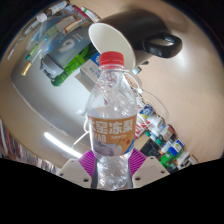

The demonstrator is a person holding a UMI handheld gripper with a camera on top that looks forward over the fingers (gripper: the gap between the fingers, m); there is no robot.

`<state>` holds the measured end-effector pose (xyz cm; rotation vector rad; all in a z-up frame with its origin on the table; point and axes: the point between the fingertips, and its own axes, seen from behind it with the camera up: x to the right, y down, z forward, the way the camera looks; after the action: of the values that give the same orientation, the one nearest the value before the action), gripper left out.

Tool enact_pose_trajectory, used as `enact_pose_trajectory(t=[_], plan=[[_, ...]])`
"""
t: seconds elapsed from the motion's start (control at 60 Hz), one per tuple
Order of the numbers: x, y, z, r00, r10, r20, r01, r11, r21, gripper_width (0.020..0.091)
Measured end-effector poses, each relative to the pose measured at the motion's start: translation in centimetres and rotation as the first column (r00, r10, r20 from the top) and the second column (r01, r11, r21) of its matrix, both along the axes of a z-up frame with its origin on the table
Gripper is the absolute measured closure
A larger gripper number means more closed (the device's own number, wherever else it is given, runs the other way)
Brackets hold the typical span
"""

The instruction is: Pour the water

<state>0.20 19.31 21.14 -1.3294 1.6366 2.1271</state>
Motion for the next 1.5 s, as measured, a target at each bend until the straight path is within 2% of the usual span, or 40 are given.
enact_pose_trajectory(t=[0.15,0.233,0.283,0.333,0.383,0.483,0.567,0.65,0.767,0.85,0.983,1.083,1.1,1.117,1.217,1.367,1.5], plan=[[0.1,-0.3,0.7,0.997,0.026,0.071,-0.03,0.998,0.054,0.0698],[0.7,-1.0,2.1,0.965,0.036,0.259,-0.081,0.983,0.166,0.0695],[1.8,-1.4,3.9,0.912,0.0,0.411,-0.115,0.96,0.256,0.0699],[3.9,-1.4,6.3,0.822,-0.081,0.563,-0.158,0.918,0.363,0.0701],[7.1,-1.3,8.5,0.694,-0.202,0.691,-0.213,0.859,0.465,0.0695],[16.3,-0.1,12.2,0.27,-0.5,0.822,-0.304,0.766,0.566,0.0694],[24.0,1.2,12.0,-0.131,-0.584,0.801,-0.356,0.782,0.512,0.0695],[31.6,2.0,7.9,-0.383,-0.528,0.758,-0.338,0.844,0.417,0.0694],[38.6,2.9,-0.5,-0.573,-0.404,0.714,-0.287,0.914,0.287,0.0694],[41.2,3.3,-6.4,-0.625,-0.341,0.703,-0.268,0.939,0.217,0.0695],[42.7,3.5,-12.9,-0.621,-0.291,0.728,-0.256,0.953,0.163,0.0692],[42.1,3.6,-15.6,-0.613,-0.298,0.732,-0.284,0.947,0.148,0.0673],[42.0,3.4,-15.9,-0.612,-0.299,0.732,-0.29,0.946,0.143,0.065],[42.0,3.6,-15.4,-0.617,-0.326,0.716,-0.296,0.94,0.172,0.0668],[41.9,3.7,-15.2,-0.651,-0.364,0.666,-0.316,0.928,0.198,0.0658],[42.1,3.7,-15.2,-0.627,-0.364,0.689,-0.293,0.929,0.225,0.0656],[42.1,3.6,-15.4,-0.638,-0.339,0.692,-0.298,0.936,0.185,0.0567]])
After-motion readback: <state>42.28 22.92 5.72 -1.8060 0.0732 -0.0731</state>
